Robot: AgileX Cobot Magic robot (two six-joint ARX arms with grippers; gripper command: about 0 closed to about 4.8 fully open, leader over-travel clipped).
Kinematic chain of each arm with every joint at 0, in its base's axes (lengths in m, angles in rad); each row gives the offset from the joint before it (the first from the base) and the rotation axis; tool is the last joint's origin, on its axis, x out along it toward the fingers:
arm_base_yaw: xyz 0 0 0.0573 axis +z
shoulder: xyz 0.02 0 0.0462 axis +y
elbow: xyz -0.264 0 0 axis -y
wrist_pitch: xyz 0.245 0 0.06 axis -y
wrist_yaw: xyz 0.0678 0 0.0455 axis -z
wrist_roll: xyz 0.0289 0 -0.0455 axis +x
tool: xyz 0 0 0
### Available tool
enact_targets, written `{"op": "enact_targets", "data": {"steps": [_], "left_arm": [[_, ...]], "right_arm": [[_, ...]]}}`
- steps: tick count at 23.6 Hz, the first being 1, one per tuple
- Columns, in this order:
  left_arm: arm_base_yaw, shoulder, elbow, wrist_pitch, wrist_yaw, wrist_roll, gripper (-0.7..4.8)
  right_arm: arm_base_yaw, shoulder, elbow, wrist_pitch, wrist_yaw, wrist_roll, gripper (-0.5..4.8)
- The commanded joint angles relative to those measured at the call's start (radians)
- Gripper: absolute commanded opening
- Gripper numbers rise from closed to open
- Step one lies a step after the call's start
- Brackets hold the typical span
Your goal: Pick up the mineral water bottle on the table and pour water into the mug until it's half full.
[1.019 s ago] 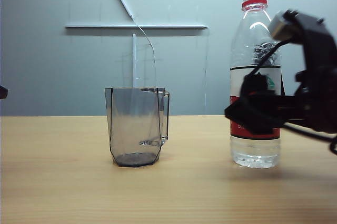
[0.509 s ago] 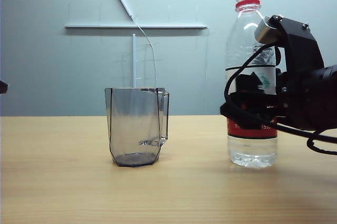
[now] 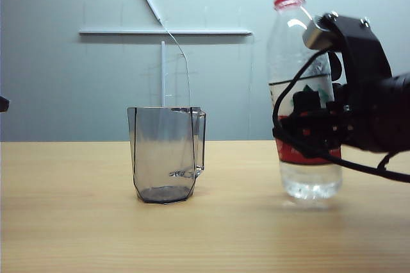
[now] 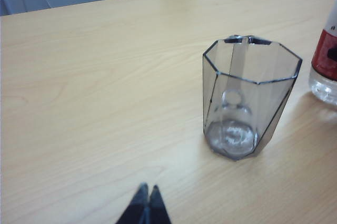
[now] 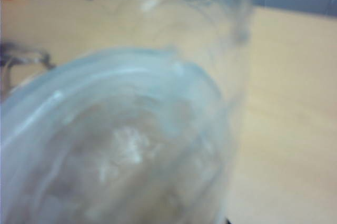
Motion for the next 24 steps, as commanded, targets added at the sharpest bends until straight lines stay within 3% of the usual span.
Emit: {"op": "enact_targets", "data": {"steps": [1, 3, 7, 12, 17, 21, 24], "left_arm": [[0.005, -0.013, 0.002, 0.012, 0.001, -0.003, -0.02], [0.005, -0.029, 0.002, 0.013, 0.002, -0.003, -0.02], [0.005, -0.083, 0.002, 0.014, 0.002, -0.003, -0.02], [0.005, -0.084, 0.002, 0.013, 0.001, -0.003, -0.02], [0.005, -0.084, 0.002, 0.014, 0.001, -0.003, -0.02], [0.003, -0.084, 0.002, 0.013, 0.001, -0.003, -0.02], [0.003, -0.084, 0.002, 0.013, 0.001, -0.003, -0.02]], "right_arm": [[0.002, -0.076, 0.007, 0.064, 0.0, -0.133, 2.28], [0.002, -0.105, 0.02, 0.024, -0.001, -0.148, 2.28], [0.029, -0.148, 0.142, -0.289, 0.017, -0.253, 2.28], [0.104, -0.147, 0.309, -0.599, 0.177, -0.428, 2.28], [0.114, -0.148, 0.355, -0.655, 0.252, -0.536, 2.28], [0.134, -0.148, 0.354, -0.658, 0.398, -0.637, 2.28], [0.15, -0.148, 0.354, -0.666, 0.424, -0.697, 2.29]]}}
